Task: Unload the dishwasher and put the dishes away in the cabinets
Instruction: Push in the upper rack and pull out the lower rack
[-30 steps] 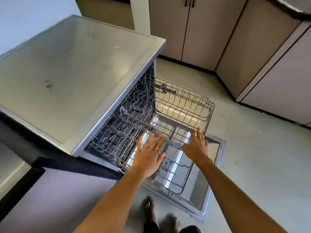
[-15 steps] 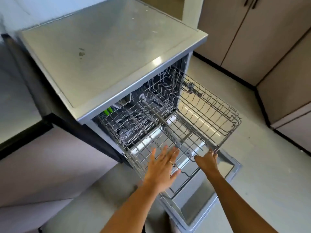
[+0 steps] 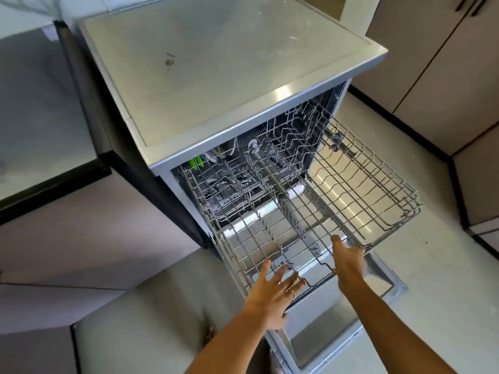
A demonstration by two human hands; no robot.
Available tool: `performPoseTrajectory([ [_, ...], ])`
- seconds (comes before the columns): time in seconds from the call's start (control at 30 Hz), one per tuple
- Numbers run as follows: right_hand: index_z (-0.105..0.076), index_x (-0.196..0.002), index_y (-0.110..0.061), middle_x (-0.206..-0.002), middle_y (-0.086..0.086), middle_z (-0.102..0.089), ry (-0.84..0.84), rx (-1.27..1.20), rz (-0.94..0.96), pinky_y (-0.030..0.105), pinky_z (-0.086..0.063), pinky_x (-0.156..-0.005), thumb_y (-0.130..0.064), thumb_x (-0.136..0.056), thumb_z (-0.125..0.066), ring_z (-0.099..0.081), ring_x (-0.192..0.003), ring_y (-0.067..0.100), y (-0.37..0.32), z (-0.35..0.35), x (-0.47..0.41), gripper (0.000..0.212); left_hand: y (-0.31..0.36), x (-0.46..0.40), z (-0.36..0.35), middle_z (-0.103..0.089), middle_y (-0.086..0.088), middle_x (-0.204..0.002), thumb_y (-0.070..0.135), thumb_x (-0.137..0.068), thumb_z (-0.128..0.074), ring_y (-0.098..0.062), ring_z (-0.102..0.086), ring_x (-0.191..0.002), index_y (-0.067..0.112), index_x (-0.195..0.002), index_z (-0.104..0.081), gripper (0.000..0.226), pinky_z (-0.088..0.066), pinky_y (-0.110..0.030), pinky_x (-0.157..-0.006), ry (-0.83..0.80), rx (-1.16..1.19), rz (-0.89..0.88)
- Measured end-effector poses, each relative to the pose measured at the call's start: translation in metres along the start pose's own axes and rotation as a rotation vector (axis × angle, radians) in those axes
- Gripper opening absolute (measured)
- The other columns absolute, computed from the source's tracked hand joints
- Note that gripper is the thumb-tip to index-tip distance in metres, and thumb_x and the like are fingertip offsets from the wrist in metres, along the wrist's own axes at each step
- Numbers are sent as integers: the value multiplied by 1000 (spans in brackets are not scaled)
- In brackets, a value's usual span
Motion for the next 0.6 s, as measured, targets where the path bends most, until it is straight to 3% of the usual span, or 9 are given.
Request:
performPoseTrajectory([
  [0.23, -27, -145, -10, -131, 20, -46, -115, -66, 140, 47, -52, -89, -47, -89, -55, -58, -107, 37, -41, -13, 4, 73, -34, -7, 18, 0, -2, -159, 50, -94, -41, -25, 2, -147, 26, -151, -1, 74, 12, -64, -109, 39, -97, -27],
  [0.4, -33, -139, -3, -134, 23, -46, -219, -74, 228, 55, -46, -97, -48, -85, -61, -51, -117, 40, -85, -57, 4, 75, -111, -2, 24, 2, -3, -160, 53, -94, -38, -24, 1, -147, 23, -151, 6, 78, 8, -64, -109, 15, -26, 198],
  [0.5, -17, -150, -13, -152, 19, -26, -244, -82, 202, 57, -41, -103, -49, -83, -63, -36, -133, 41, -99, -91, 1, 89, -145, 1, 17, 4, -4, -160, 57, -96, -28, -23, 2, -147, 18, -150, 9, 77, 9, -64, -108, -34, -43, 249],
  [0.6, 1, -151, -28, -153, 21, -20, -215, -134, 218, 59, -44, -98, -41, -85, -61, -45, -124, 46, -111, -103, -10, 91, -154, -8, 16, 1, -3, -160, 56, -97, -23, -23, 1, -147, 19, -151, 6, 71, 11, -64, -107, -4, -29, 227],
])
Point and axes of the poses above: each hand's wrist, its own x-axis away from the middle knuckle, its own z-axis out of the back of the hand, y = z × x, the point moved 8 cm from there along -x, towards the middle knuckle
